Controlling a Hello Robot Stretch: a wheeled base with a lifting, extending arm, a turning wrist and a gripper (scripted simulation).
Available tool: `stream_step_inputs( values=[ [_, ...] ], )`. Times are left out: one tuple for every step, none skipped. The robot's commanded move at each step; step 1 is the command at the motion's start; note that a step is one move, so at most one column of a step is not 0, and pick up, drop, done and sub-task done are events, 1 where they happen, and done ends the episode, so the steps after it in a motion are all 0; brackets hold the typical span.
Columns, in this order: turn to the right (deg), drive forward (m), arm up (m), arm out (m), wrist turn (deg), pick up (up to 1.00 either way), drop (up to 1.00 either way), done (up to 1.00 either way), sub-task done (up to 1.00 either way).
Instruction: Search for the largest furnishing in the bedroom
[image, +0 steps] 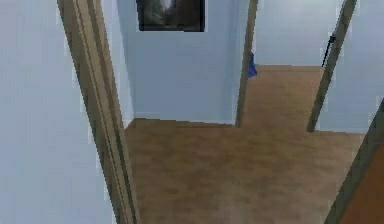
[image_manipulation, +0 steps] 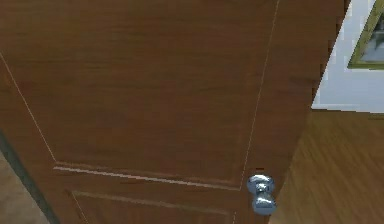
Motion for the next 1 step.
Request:
stream_step_inputs(
  values=[
    [0.0, 0.90, 0.00, 0.00, 0.0, 0.00, 0.00, 0.00, 0.00]
  ],
)
